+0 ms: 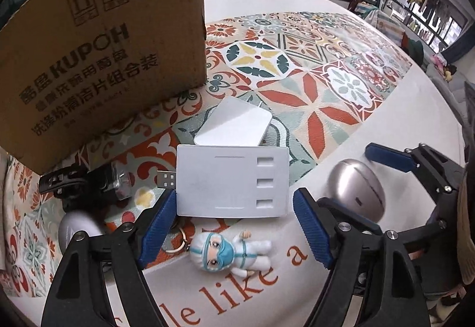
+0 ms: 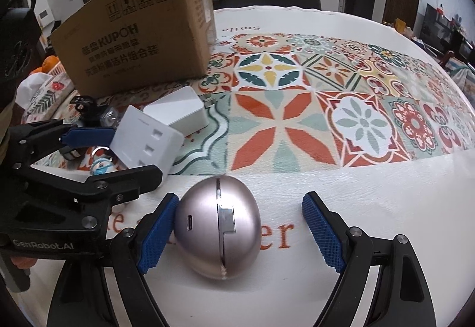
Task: Organize rigid objects
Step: 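Grasp the white power adapter with the left tool while the right tool grasps the silver egg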
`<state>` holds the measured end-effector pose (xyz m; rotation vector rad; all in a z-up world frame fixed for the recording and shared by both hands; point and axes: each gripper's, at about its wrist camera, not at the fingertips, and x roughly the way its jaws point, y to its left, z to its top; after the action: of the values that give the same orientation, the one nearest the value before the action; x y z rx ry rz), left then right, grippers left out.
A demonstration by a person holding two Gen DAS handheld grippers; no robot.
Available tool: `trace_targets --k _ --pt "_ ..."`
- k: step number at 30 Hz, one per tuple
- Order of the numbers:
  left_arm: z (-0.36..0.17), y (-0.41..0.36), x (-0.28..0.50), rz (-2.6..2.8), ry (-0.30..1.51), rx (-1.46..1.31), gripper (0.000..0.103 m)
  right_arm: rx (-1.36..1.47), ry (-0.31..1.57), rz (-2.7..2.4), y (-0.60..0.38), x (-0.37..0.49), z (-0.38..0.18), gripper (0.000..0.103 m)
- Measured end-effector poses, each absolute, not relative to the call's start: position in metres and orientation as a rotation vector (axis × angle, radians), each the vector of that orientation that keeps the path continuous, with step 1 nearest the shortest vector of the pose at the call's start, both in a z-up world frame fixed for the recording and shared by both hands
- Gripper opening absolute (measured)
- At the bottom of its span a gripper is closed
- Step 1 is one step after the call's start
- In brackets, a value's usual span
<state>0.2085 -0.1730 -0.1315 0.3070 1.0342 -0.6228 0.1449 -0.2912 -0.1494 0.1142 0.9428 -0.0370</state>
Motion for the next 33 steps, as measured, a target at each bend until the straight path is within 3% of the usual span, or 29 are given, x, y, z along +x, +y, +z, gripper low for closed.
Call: trace_targets --k 8,15,33 --pt "-0.137 -0.176 0.21 -0.602 1.019 0.317 0.076 0.066 0.927 -0.071 -0.292 0.145 -0.151 0.079" --pt "-0.132 -0.171 0.206 -0.588 0.987 0.29 0.075 0.051 0.915 -0.059 -0.289 0.145 -0.149 0.056" --pt "-0.09 -0.146 0.184 -0.527 0.852 0.222 0.076 0.072 0.831 -0.092 -0.292 0.132 -0.112 0.056"
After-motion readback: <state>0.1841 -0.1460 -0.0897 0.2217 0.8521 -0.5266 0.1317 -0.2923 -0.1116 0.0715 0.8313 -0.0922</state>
